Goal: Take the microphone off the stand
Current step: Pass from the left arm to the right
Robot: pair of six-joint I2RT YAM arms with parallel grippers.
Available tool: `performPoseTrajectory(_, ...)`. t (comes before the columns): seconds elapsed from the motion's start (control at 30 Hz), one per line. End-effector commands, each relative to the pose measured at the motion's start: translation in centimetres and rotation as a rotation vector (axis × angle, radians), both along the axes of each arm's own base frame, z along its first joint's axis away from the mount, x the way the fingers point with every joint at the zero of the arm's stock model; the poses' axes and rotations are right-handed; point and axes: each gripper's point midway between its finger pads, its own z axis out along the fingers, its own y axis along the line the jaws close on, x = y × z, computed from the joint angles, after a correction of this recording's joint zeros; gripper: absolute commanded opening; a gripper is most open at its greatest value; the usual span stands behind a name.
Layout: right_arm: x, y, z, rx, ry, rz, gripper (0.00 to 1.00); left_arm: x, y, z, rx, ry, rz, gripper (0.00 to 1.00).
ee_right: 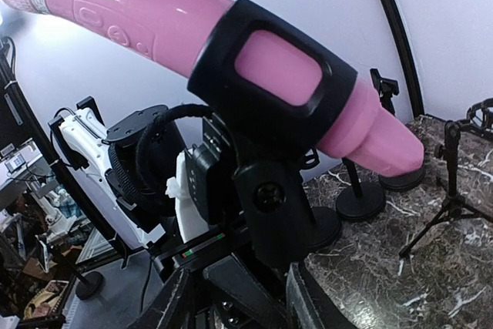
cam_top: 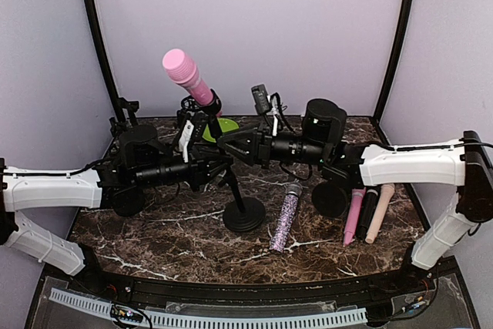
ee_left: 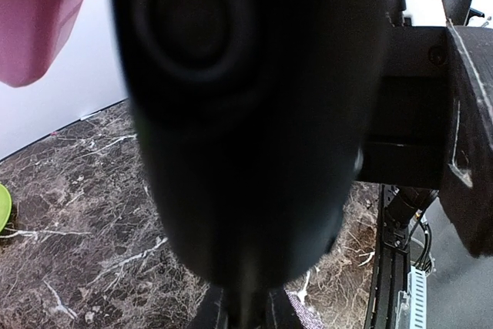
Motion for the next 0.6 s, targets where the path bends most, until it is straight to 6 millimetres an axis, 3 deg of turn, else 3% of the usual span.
performPoseTrajectory(0.0, 0.5, 0.9, 0.8, 0.007, -0.05, -0.018, 0.4, -0.9, 0.0, 6.8, -0.17, -0.122, -0.049, 0.0)
performPoseTrajectory(0.57, 2.7, 1.4, -1.6, -0.065, -0.041, -0.115, 0.41, -0.9, 0.2, 7.1, -0.166, -0.13, -0.044, 0.0)
